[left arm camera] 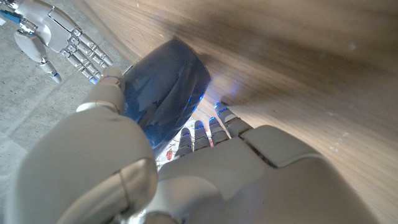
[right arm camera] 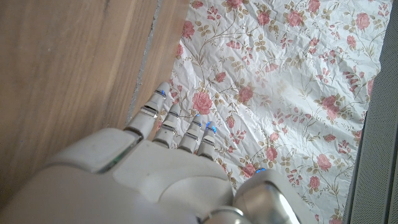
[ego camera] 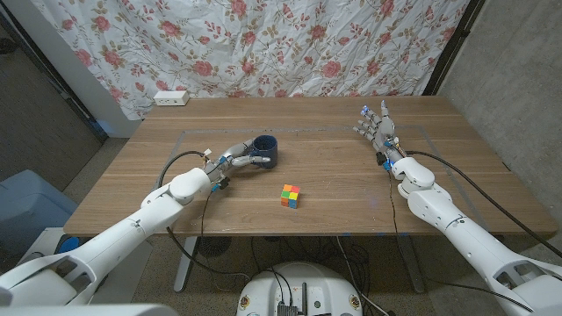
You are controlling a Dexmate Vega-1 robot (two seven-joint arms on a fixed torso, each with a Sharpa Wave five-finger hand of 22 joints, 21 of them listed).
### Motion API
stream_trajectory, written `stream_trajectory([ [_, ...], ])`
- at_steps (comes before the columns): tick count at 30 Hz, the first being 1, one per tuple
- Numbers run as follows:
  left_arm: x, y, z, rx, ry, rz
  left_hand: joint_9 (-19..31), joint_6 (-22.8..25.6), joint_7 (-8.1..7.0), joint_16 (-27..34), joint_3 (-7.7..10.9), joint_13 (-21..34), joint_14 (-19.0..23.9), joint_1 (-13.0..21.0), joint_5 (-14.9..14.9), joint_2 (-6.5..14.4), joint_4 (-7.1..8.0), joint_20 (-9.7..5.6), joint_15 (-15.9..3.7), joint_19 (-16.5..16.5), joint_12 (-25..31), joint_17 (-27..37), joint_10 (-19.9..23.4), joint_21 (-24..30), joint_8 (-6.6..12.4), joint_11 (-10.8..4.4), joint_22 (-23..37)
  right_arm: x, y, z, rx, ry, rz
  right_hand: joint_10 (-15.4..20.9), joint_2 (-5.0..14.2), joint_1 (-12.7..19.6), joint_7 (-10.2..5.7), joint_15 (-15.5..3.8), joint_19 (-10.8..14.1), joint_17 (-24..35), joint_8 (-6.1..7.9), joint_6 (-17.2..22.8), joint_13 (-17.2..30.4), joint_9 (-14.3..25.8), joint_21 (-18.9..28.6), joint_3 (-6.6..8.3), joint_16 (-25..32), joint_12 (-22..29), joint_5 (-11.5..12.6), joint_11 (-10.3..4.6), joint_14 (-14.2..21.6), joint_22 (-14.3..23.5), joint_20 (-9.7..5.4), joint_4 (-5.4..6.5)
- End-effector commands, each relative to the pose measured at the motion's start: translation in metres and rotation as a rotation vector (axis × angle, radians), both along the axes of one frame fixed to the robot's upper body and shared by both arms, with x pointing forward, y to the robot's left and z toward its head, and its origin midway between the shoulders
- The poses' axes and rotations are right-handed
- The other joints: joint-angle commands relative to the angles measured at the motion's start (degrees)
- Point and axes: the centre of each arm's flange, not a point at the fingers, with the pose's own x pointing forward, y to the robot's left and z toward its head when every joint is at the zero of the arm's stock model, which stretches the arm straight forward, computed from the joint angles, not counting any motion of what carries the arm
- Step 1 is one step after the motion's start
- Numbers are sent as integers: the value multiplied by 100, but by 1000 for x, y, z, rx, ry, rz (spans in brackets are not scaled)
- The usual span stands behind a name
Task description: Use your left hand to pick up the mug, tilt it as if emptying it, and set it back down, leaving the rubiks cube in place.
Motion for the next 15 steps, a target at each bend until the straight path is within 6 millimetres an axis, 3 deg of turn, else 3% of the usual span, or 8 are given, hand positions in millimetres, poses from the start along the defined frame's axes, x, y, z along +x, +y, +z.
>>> stream_trajectory([
  [1, -3, 6, 4, -12, 12, -35, 8, -153, 43, -2, -40, -19, -214, -56, -10, -95, 11, 5, 89, -249, -7, 15, -223, -17, -69, 39, 2, 0, 0, 0, 0, 0, 0, 52, 129, 49, -37, -281, 21, 11, 21, -8, 22, 14, 35, 20, 11, 29, 23, 22, 43, 29, 2, 39],
  [7, -8, 14, 5, -45, 10, -34, 7, -324, 120, 9, -70, -39, -525, -203, -29, -142, 49, 34, 137, -831, -4, 19, -503, -51, -125, 112, 1, 0, 0, 0, 0, 0, 0, 51, 127, 48, -37, -284, 23, 11, 21, -8, 22, 14, 36, 19, 9, 28, 23, 20, 36, 29, 6, 39],
  [12, -11, 23, 7, -72, 3, -32, 6, -419, 155, 12, -91, -47, -769, -359, -44, -145, 85, 101, 148, -1352, 1, 20, -699, -51, -133, 100, 2, 0, 0, 0, 0, 0, 0, 49, 127, 48, -37, -282, 22, 11, 21, -8, 22, 14, 36, 19, 10, 27, 23, 13, 40, 29, 3, 38],
  [15, -13, 27, 9, -91, 0, -22, 5, -438, 150, 8, -92, -48, -848, -413, -48, -127, 101, 105, 135, -1486, 0, 20, -758, -47, -134, 64, 3, 0, 0, 0, 0, 0, 0, 50, 127, 48, -37, -277, 20, 11, 21, -9, 22, 14, 35, 19, 12, 28, 23, 12, 44, 29, 2, 39],
])
